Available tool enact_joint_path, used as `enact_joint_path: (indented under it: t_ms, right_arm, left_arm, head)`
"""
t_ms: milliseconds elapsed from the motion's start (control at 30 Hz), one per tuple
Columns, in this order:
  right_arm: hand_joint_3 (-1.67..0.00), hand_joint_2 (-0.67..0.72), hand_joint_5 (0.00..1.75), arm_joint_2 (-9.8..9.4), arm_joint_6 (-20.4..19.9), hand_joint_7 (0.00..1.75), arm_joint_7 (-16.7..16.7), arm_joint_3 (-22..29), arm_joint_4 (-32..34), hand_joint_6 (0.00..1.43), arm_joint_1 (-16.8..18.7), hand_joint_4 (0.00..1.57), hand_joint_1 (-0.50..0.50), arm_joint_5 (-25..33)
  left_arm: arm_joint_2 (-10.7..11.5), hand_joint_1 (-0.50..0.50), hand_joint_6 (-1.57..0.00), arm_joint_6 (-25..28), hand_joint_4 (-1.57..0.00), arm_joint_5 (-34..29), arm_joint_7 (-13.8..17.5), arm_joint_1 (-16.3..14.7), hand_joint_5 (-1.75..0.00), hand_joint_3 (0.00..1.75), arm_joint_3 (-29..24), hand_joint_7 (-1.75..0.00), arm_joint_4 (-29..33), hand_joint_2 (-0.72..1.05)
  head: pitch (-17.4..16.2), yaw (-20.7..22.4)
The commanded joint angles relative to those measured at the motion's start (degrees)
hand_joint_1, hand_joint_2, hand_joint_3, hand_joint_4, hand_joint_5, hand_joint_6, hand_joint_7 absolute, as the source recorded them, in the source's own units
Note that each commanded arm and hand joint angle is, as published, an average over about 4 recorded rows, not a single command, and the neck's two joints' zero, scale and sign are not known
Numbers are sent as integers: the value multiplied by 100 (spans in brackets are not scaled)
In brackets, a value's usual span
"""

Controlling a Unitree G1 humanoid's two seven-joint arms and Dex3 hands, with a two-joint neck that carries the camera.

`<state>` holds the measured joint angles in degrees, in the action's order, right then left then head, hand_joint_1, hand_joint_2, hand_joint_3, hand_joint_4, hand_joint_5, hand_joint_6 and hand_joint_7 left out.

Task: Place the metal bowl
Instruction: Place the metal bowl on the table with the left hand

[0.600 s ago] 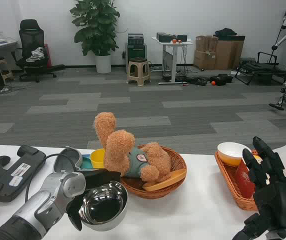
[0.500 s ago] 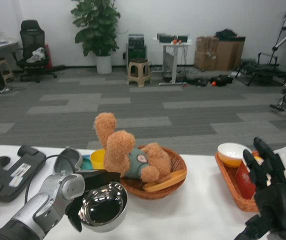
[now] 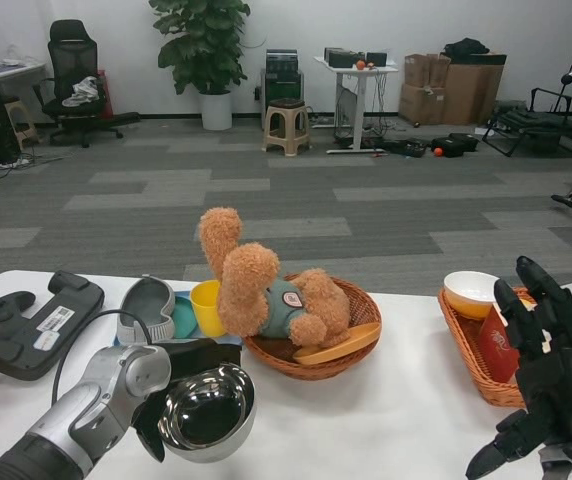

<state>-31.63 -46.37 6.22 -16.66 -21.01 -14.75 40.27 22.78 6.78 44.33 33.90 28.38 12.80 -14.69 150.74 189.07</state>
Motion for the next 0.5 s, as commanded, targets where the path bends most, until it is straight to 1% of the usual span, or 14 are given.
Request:
enact_joint_path:
  t_ms: [33,133,200,333,400,500]
  right_arm:
    - [0,72,29,-45,-47,42,-16,18,36,0,-45,20,17,-2]
    - [0,72,29,-45,-47,42,-16,18,36,0,-45,20,17,-2]
    - [0,72,29,-45,-47,42,-16,14,31,0,-45,20,17,-2]
    - [0,72,29,-35,-47,42,-16,-15,5,0,-45,20,17,-2]
    - [0,72,29,-30,-47,42,-16,-30,-1,0,-45,20,17,-2]
    - [0,72,29,-24,-54,42,-16,-50,-8,0,-45,20,17,-2]
  left_arm:
    - [-19,-50,-71,-3,-157,89,29,1,-175,166,-50,-168,-14,78]
    - [-80,-50,-71,-85,-157,256,29,10,-175,166,-54,-168,-135,78]
    - [-164,-50,-71,-199,-157,406,25,27,-175,166,-94,-168,-289,78]
    - [-379,-50,-68,-333,-156,729,29,124,-175,166,-208,-168,-845,78]
    - [-449,-50,-62,-423,-154,821,12,201,-175,166,-239,-168,-1168,78]
    - [-614,-50,-51,-557,-152,927,-13,366,-175,166,-373,-168,-1704,78]
  head:
    - [-24,16]
    - [-83,57]
    - [-153,81]
    - [-297,130]
    - [-377,169]
    - [-472,193]
